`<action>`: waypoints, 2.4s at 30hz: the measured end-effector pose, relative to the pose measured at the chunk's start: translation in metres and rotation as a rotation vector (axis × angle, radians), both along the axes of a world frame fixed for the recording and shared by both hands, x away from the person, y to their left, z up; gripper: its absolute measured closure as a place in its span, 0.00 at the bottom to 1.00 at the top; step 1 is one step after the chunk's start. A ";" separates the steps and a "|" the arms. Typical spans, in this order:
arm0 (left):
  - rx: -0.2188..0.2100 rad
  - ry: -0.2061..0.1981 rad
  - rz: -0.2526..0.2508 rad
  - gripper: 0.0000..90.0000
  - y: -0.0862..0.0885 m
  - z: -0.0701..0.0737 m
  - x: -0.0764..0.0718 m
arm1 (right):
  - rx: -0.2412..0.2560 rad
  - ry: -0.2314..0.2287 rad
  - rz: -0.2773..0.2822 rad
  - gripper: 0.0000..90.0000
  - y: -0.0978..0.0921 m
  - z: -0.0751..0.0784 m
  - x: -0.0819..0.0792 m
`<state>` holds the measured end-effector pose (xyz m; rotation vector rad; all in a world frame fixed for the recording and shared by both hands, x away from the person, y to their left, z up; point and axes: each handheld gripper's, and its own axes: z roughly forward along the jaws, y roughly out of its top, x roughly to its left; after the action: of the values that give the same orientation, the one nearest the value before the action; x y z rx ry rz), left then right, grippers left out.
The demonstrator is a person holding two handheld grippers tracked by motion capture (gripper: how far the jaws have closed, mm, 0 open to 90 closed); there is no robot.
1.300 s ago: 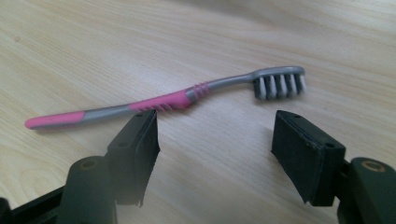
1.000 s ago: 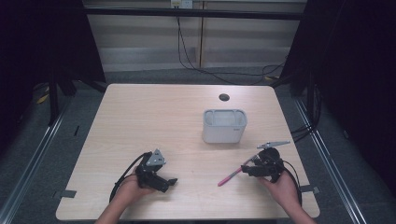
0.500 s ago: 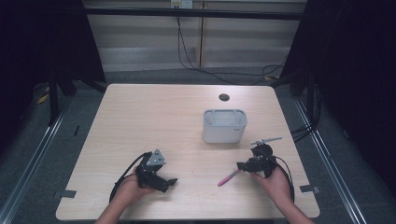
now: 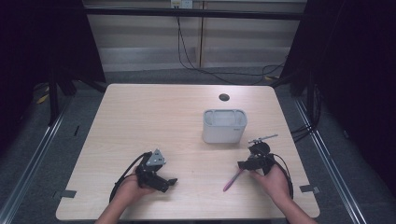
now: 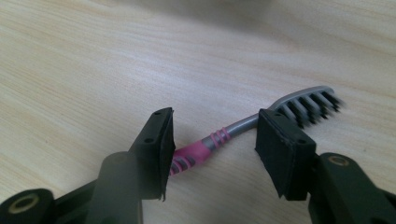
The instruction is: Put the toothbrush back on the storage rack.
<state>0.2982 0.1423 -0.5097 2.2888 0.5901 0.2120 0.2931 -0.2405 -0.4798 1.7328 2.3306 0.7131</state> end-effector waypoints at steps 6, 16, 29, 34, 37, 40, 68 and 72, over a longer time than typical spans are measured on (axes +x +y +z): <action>0.000 0.000 0.000 0.05 0.000 0.000 0.000 | -0.011 0.047 0.009 0.69 -0.001 0.003 0.003; 0.000 0.000 0.000 0.05 0.000 0.000 0.000 | -0.046 0.102 0.050 0.91 0.000 0.005 0.006; -0.001 0.000 0.001 0.05 0.000 0.000 0.000 | -0.068 0.084 0.132 0.93 0.017 0.008 0.007; 0.000 0.000 0.000 0.05 0.000 0.000 0.000 | -0.068 0.085 0.133 0.91 0.020 0.006 0.007; 0.000 -0.001 0.001 0.05 0.000 0.000 0.000 | -0.073 0.096 0.133 0.86 0.020 0.006 0.008; 0.004 -0.003 0.002 0.05 0.000 0.000 0.000 | -0.083 0.103 0.125 0.81 0.020 0.007 0.008; -0.001 0.001 0.004 0.06 0.000 0.000 0.000 | -0.045 -0.074 0.158 0.93 0.019 0.042 0.002; -0.001 0.001 0.003 0.06 0.000 0.000 0.000 | -0.022 -0.107 0.154 0.93 0.016 0.047 0.001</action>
<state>0.2983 0.1428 -0.5095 2.2869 0.5944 0.2121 0.2940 -0.2241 -0.4332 1.4800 2.4072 0.7813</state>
